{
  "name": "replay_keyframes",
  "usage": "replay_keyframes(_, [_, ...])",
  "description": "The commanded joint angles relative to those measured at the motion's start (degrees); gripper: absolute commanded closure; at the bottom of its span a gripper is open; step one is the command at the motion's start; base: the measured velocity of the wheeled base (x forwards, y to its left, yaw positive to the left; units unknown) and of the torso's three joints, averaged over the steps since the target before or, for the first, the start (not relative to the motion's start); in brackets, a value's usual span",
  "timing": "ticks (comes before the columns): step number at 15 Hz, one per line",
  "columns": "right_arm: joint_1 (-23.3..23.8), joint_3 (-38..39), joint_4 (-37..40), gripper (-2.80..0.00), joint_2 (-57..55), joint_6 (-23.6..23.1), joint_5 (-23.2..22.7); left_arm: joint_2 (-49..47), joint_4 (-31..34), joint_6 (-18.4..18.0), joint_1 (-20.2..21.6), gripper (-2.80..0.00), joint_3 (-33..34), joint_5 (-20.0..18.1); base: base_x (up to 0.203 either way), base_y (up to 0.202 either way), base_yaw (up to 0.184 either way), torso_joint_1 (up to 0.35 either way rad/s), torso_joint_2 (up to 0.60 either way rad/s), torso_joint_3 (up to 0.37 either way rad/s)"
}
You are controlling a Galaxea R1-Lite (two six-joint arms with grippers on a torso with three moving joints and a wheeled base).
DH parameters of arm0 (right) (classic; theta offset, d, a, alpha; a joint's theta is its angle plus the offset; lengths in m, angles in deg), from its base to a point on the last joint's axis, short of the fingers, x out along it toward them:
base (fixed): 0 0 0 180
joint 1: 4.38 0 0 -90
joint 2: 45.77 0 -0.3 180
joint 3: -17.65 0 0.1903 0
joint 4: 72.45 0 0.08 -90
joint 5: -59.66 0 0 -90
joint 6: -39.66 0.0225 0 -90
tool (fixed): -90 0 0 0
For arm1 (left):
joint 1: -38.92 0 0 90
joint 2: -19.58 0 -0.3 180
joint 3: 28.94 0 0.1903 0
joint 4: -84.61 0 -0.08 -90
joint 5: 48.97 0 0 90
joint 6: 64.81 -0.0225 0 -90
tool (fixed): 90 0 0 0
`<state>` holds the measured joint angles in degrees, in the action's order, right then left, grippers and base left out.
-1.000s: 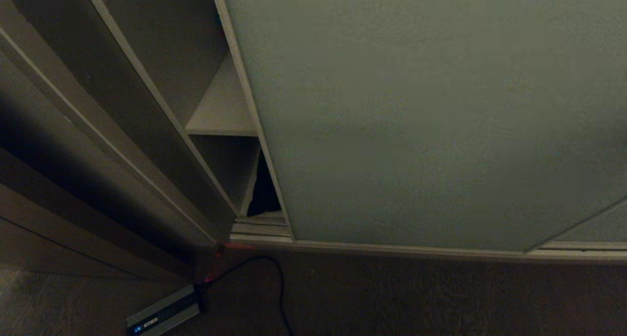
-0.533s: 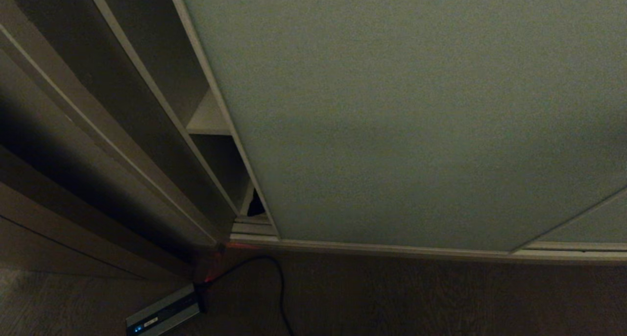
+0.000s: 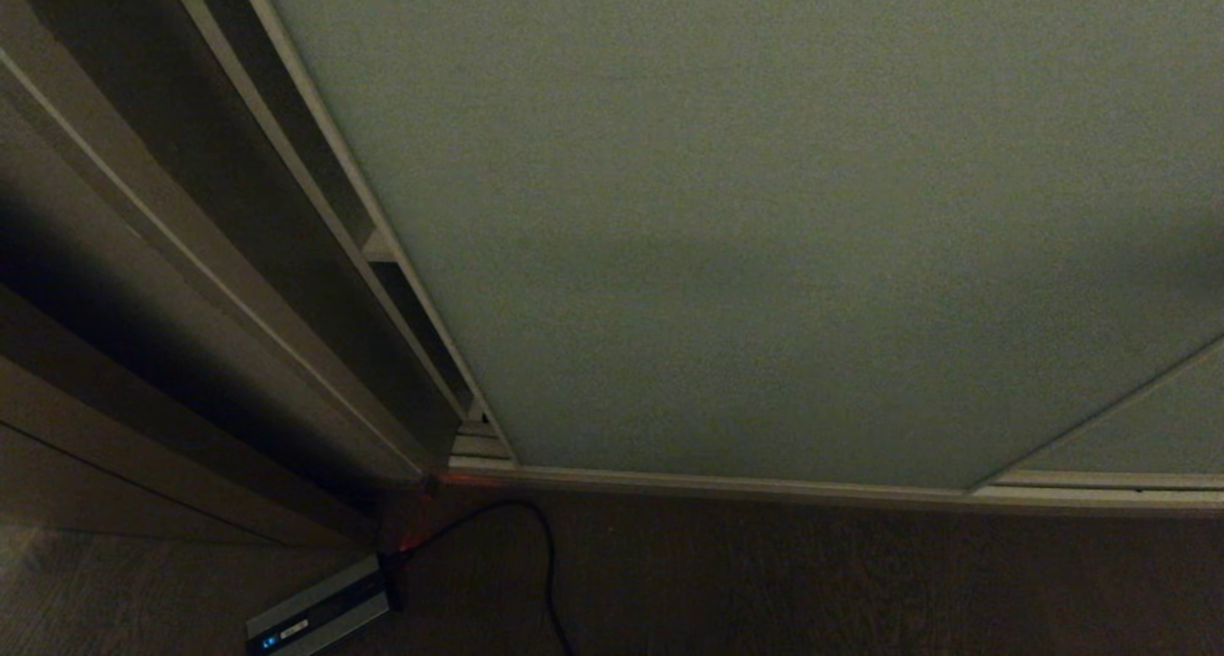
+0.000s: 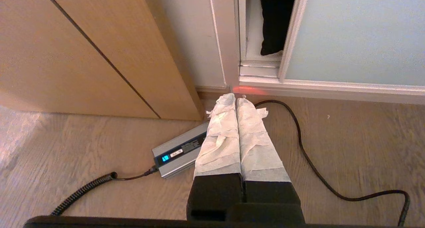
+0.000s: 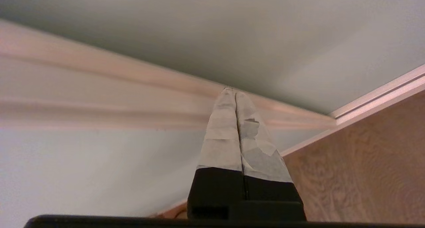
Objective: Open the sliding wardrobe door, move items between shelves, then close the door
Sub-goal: Close the door
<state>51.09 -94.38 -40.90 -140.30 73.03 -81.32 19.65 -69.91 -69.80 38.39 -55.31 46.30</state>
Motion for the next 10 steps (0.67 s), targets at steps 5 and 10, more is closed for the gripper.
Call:
replay_keyframes(5, [-2.2,3.9,-0.1,0.00,5.0,-0.1,-0.4,-0.1,0.0,0.0,0.0,0.00,0.0,0.1,0.000,0.000,0.000,0.000,0.00,0.000])
replay_keyframes(10, [-4.2,6.0,-0.2,0.00,7.2,-0.2,-0.3,-0.1,0.0,0.0,0.0,0.00,0.0,0.1,0.000,0.000,0.000,0.000,0.00,0.000])
